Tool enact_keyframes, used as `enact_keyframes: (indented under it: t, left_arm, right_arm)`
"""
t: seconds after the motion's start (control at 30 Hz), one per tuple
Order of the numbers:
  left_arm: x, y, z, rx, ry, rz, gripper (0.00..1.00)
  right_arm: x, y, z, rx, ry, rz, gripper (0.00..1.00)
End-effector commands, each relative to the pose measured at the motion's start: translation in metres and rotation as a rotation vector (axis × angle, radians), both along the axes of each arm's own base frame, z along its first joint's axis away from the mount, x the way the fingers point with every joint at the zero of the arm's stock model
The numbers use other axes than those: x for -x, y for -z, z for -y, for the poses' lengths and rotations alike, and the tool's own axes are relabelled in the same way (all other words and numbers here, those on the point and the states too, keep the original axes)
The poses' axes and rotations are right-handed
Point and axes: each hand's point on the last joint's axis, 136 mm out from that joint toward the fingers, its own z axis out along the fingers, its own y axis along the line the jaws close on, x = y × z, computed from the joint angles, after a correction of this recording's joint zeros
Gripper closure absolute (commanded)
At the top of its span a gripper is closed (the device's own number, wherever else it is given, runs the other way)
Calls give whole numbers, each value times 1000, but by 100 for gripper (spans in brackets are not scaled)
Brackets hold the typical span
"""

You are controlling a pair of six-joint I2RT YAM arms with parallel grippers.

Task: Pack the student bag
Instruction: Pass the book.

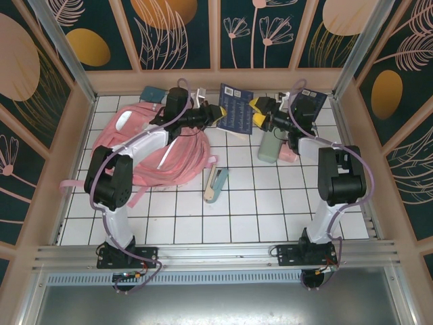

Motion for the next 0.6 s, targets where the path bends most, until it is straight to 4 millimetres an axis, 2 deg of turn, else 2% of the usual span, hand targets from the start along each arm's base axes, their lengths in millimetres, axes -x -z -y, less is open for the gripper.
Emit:
enact_keyframes:
  t: [0.0,0.2,0.37,0.57]
  left_arm:
    - [4,-54,-5,84,-21,128,100]
    - [11,-74,-9,121,-34,159,100]
    - [16,-86,-10,175,-26,169,100]
    - [18,-76,-10,153,-23,153,100]
  right_arm:
    - [13,-19,-10,-8,-79,75,20]
    - [16,0,-22,32,-99,37,18]
    - [23,-9,-38,-13,-152,56,18]
    - [28,-26,-42,-78,-180,83,21]
